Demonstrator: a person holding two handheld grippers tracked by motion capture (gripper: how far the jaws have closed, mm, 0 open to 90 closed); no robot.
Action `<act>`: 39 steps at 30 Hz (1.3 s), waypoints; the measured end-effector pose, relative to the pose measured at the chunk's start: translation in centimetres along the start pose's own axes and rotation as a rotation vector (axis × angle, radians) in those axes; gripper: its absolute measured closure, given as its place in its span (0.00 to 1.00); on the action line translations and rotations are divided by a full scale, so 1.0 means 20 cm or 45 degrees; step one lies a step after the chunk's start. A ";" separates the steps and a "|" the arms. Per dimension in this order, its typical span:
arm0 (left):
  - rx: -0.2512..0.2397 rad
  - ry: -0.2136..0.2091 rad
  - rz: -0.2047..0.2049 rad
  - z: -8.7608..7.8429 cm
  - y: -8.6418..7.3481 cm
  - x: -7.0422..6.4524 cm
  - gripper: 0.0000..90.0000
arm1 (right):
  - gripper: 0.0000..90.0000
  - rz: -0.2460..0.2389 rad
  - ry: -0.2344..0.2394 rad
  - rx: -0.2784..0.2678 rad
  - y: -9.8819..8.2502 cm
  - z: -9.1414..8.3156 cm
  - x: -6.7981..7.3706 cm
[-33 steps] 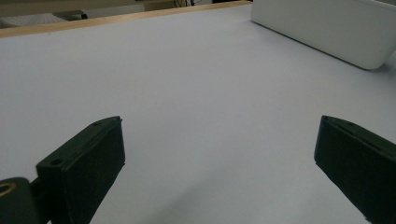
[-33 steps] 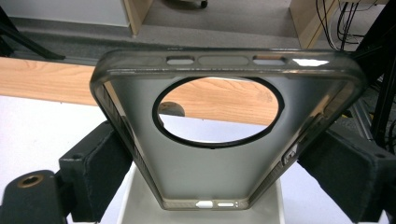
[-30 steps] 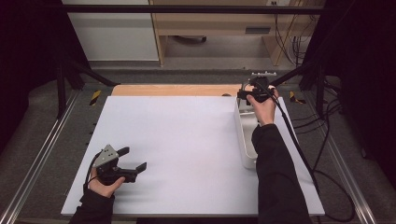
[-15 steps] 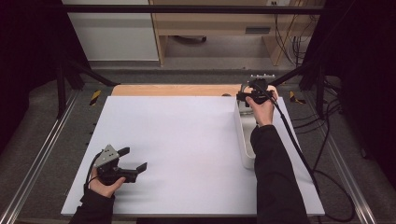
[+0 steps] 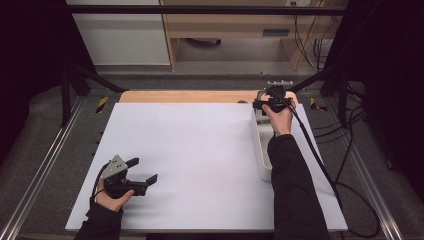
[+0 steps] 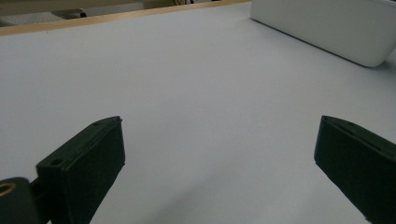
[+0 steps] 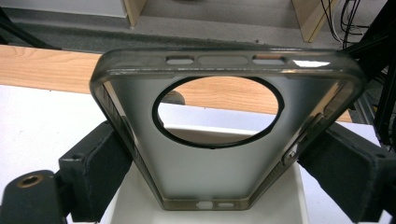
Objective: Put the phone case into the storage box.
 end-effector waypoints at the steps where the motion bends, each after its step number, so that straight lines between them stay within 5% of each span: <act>1: 0.001 -0.001 0.000 0.00 0.00 0.00 0.02 | 0.12 0.000 0.000 0.000 0.00 0.00 0.00; 17: 0.005 -0.005 0.003 0.00 0.00 0.00 0.02 | 0.02 -0.056 0.018 -0.038 0.01 0.00 0.01; 23: 0.004 -0.005 0.003 0.00 0.00 0.00 0.02 | 0.01 -0.033 0.029 -0.072 0.04 -0.03 -0.01; 39: 0.001 -0.013 0.013 0.01 0.00 -0.01 0.02 | 0.01 0.021 0.153 -0.181 0.13 -0.25 -0.05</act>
Point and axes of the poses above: each handheld gripper's, and its own axes: z roughly forward along the jaws, y roughly out of its top, x roughly to its left, the point moved 10 cm from there along z, roughly forward along the jaws, and after that the axes turned 14 degrees about -y, right-handed, at the moved point
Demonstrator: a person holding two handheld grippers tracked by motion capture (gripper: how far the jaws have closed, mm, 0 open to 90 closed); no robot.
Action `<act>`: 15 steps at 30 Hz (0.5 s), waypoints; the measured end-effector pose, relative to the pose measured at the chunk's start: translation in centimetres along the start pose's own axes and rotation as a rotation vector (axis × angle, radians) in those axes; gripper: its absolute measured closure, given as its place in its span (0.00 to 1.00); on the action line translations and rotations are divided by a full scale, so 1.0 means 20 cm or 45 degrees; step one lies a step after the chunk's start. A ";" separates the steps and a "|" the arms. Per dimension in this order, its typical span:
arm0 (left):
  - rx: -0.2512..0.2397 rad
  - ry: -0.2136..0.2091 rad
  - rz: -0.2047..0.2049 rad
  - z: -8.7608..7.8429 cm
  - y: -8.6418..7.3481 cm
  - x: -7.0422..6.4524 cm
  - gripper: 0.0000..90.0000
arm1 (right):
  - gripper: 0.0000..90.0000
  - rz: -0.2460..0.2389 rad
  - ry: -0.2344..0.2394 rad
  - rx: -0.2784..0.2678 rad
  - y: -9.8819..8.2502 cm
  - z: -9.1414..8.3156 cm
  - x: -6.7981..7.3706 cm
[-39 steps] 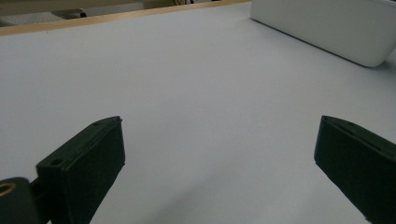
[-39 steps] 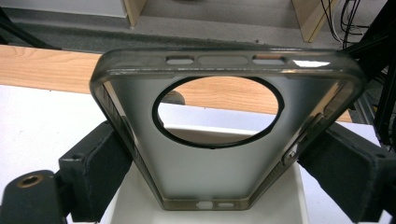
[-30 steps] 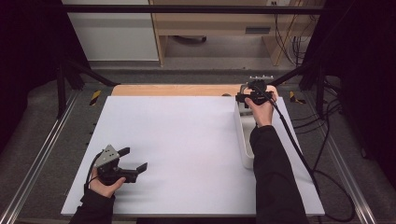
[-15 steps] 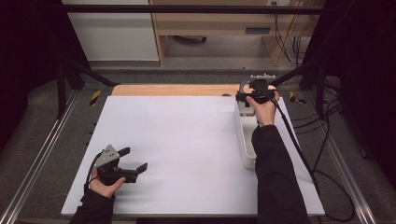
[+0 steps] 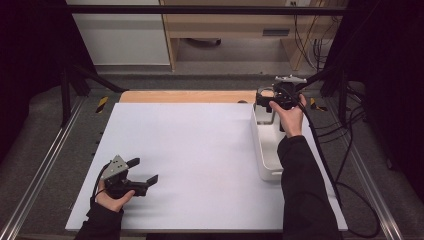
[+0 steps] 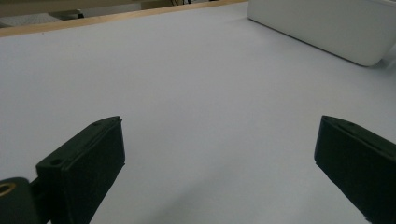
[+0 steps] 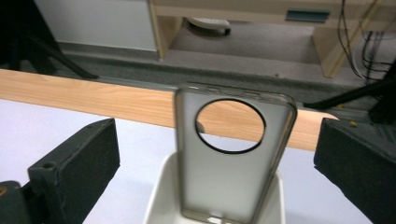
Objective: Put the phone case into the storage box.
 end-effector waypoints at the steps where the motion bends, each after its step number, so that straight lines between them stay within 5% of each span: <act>1: -0.002 -0.001 0.000 0.00 0.00 0.00 0.02 | 0.01 0.000 0.010 -0.015 0.01 -0.02 0.00; 15: -0.007 0.001 0.003 -0.01 0.00 0.00 0.01 | 0.01 -0.028 0.210 -0.212 0.10 -0.35 0.07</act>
Point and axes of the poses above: each handheld gripper's, and its own axes: z roughly forward along the jaws, y roughly out of its top, x roughly to its left, the point moved 10 cm from there along z, roughly forward along the jaws, and after that the axes turned 14 degrees about -y, right-handed, at the moved point
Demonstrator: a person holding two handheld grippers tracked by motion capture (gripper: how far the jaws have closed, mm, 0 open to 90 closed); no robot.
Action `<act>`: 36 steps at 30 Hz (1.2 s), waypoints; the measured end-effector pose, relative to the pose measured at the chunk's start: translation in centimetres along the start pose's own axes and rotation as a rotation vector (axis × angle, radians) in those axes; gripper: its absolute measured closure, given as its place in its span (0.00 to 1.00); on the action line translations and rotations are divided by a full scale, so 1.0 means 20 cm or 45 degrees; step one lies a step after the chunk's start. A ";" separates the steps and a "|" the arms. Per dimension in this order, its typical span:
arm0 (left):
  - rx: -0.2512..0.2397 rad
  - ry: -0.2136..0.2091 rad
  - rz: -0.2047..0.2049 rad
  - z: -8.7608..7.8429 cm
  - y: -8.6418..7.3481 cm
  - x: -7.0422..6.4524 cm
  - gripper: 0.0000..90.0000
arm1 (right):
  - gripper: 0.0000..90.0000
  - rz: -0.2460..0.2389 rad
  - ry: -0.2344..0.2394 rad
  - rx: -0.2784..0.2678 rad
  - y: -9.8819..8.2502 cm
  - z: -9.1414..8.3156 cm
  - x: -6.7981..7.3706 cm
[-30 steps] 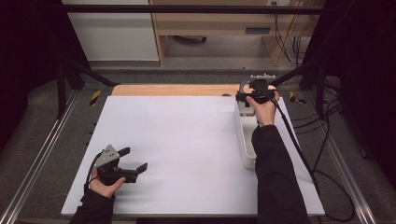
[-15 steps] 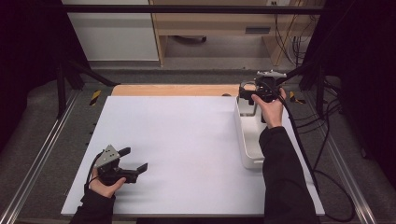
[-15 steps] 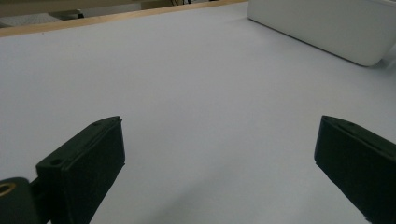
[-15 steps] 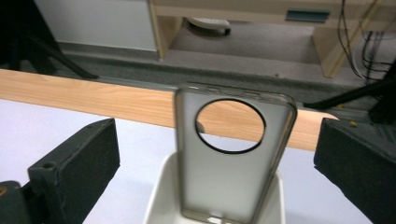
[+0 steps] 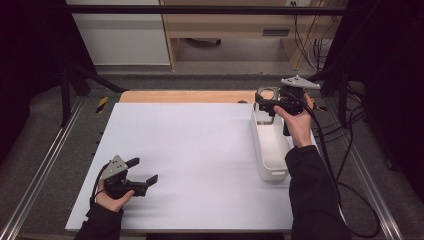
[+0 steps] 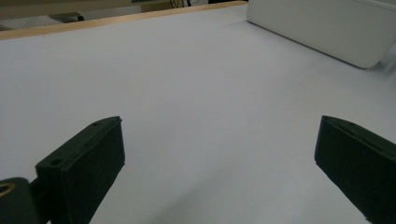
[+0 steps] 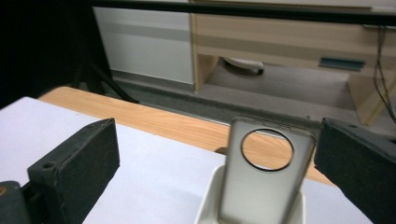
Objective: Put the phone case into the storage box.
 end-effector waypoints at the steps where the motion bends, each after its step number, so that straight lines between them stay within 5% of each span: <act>1: 0.001 -0.002 0.001 0.00 0.00 0.00 0.01 | 0.01 -0.004 0.010 -0.008 0.00 -0.01 0.01; 11: 0.005 -0.005 0.006 0.00 0.00 -0.01 0.01 | 0.01 -0.074 0.164 -0.103 -0.05 -0.24 0.09; 24: 0.009 -0.008 0.014 0.01 0.00 -0.01 0.01 | 0.01 -0.052 0.288 -0.174 -0.22 -0.48 0.03; 36: 0.006 -0.005 0.018 0.00 0.00 -0.01 0.01 | 0.00 -0.073 0.352 -0.149 -0.48 -0.56 -0.04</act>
Point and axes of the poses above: each handheld gripper's, and its own axes: z roughly forward along the jaws, y roughly out of its top, x roughly to its left, the point moved 10 cm from there along z, roughly forward along the jaws, and after that the axes turned 14 degrees about -y, right-handed, at the moved point
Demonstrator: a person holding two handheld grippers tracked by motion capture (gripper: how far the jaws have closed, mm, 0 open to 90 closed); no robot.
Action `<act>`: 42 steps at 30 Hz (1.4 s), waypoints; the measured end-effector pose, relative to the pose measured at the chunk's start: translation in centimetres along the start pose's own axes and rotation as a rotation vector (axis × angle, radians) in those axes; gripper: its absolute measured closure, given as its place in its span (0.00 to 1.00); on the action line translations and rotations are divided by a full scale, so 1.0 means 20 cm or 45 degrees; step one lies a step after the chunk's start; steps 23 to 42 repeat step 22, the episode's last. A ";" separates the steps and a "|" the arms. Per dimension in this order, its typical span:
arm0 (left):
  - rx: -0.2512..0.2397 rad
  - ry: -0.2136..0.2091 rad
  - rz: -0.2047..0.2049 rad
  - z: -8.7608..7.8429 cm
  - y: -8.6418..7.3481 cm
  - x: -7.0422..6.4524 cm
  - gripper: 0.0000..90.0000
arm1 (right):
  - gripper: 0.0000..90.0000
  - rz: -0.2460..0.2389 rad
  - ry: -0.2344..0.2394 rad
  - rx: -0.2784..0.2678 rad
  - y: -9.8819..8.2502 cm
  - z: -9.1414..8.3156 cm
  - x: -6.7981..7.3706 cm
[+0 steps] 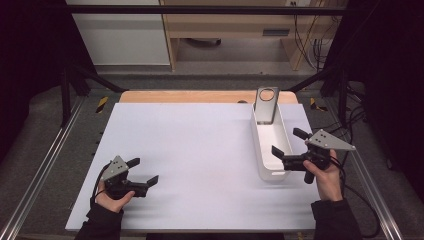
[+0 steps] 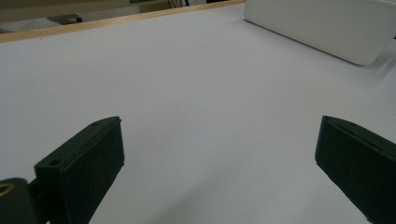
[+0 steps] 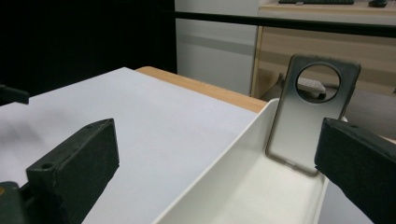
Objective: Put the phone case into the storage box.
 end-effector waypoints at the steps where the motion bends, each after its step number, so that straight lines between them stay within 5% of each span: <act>1: 0.000 0.001 0.000 0.00 0.00 0.00 0.01 | 0.00 0.000 -0.001 0.005 -0.02 0.00 0.00; 22: -0.012 -0.004 0.013 0.00 0.01 -0.01 0.01 | 0.00 0.029 0.012 0.046 -0.28 -0.13 -0.10; 42: -0.012 -0.004 0.013 0.00 0.01 -0.01 0.01 | 0.00 0.029 0.012 0.046 -0.28 -0.13 -0.10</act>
Point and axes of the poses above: each handheld gripper's, and its own axes: z roughly forward along the jaws, y roughly out of its top, x roughly to its left, the point moved 10 cm from there along z, roughly forward along the jaws, and after that the axes turned 14 degrees about -y, right-handed, at the moved point
